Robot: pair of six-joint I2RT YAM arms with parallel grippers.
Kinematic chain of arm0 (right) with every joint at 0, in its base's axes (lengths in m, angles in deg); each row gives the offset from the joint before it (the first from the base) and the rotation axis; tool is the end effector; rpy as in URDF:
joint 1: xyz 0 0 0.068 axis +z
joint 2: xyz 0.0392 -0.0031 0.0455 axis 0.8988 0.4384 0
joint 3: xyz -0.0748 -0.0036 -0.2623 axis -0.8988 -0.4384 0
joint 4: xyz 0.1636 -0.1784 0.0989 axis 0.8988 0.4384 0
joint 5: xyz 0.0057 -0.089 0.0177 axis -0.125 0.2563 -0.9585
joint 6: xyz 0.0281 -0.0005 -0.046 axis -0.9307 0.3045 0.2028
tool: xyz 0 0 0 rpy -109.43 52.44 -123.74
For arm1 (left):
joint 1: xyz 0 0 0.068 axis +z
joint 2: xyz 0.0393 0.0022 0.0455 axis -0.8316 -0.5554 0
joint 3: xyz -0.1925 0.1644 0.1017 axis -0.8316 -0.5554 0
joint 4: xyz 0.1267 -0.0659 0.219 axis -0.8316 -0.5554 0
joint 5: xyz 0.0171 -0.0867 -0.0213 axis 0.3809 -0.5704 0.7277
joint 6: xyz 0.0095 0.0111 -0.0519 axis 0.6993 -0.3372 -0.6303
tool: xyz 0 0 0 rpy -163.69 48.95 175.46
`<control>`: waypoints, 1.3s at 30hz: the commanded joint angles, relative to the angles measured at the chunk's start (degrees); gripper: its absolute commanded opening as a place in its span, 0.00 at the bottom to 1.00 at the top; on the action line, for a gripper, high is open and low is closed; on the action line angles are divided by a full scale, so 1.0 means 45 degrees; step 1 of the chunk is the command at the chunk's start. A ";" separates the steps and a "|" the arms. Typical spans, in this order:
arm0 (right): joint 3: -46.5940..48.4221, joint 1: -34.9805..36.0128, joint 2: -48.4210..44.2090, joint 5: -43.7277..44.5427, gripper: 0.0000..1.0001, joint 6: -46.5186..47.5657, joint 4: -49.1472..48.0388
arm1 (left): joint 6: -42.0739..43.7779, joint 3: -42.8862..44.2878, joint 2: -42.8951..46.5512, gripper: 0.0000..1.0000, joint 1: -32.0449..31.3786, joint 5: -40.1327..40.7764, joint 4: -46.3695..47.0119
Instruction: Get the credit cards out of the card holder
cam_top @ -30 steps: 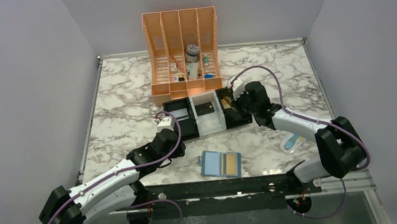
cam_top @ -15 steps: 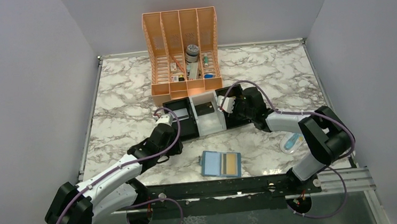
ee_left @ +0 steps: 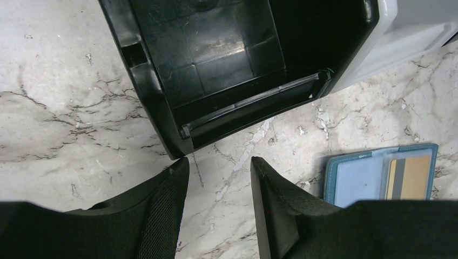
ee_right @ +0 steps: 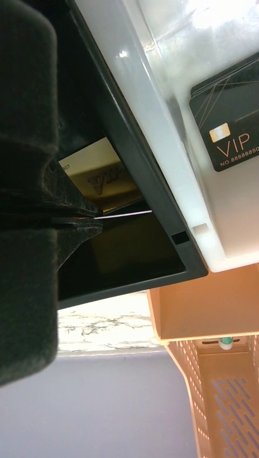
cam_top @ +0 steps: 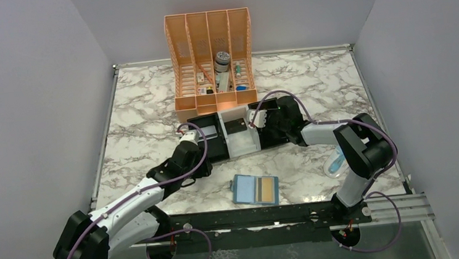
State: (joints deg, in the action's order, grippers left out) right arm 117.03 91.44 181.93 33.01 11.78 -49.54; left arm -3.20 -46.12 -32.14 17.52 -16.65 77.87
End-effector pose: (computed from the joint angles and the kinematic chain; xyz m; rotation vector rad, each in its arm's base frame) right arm 0.2974 0.1625 0.1489 -1.5419 1.4512 -0.1171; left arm 0.1482 -0.1137 0.1757 -0.0290 2.3879 -0.5211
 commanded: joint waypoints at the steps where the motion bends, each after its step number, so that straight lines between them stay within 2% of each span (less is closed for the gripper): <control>1: 0.0268 -0.0359 0.0102 -0.0552 0.05 0.0541 0.0377 | 0.0225 0.0282 -0.0265 0.48 0.0260 -0.0336 0.0376; 8: -0.0009 -0.0587 0.0130 -0.0620 0.07 0.0729 0.0658 | 0.0357 0.0396 -0.0667 0.48 0.0585 -0.0573 0.0633; 9: 0.0043 -0.0590 0.0173 -0.0608 0.09 0.0722 0.0738 | 0.0373 0.0423 -0.0740 0.47 0.0616 -0.0580 0.0637; 11: 0.0180 -0.0590 0.0255 -0.0689 0.19 0.0725 0.1061 | 0.0390 0.0436 -0.0775 0.47 0.0646 -0.0593 0.0652; 16: 0.0201 -0.0591 0.0289 -0.0914 0.21 0.0812 0.1437 | 0.0412 0.0441 -0.0735 0.47 0.0772 -0.0582 0.0632; 17: 0.0205 -0.0590 0.0247 -0.0982 0.34 0.0800 0.1589 | 0.0419 0.0470 -0.0746 0.47 0.0791 -0.0581 0.0603; 18: 0.0236 -0.0590 0.0203 -0.1056 0.42 0.0777 0.1721 | 0.0407 0.0494 -0.0755 0.47 0.0796 -0.0573 0.0560; 19: 0.0289 -0.0593 0.0178 -0.1161 0.45 0.0754 0.1927 | 0.0421 0.0511 -0.0751 0.46 0.0811 -0.0597 0.0552; 25: 0.0439 -0.0575 -0.0054 -0.1605 0.46 0.0358 0.2411 | 0.0318 0.0563 -0.0580 0.46 0.0842 -0.1070 0.0575; 33: 0.0066 -0.0583 -0.0966 -0.1423 0.47 -0.0503 0.1528 | -0.0094 0.0547 0.0167 0.47 0.0822 -0.2507 0.0583; 37: -0.0414 -0.0580 -0.2157 -0.0960 0.48 -0.2099 0.0544 | -0.0206 0.0720 0.0815 0.49 0.0827 -0.2954 0.0215; 39: -0.0655 -0.0585 -0.3140 -0.0613 0.49 -0.3702 0.0264 | -0.0363 0.0732 0.1202 0.49 0.0830 -0.3399 0.0227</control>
State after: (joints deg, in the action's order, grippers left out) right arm 115.92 89.06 175.18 28.31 6.73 -42.70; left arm -3.41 -44.90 -30.20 20.95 -26.68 78.87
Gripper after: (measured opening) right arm 0.482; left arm 0.485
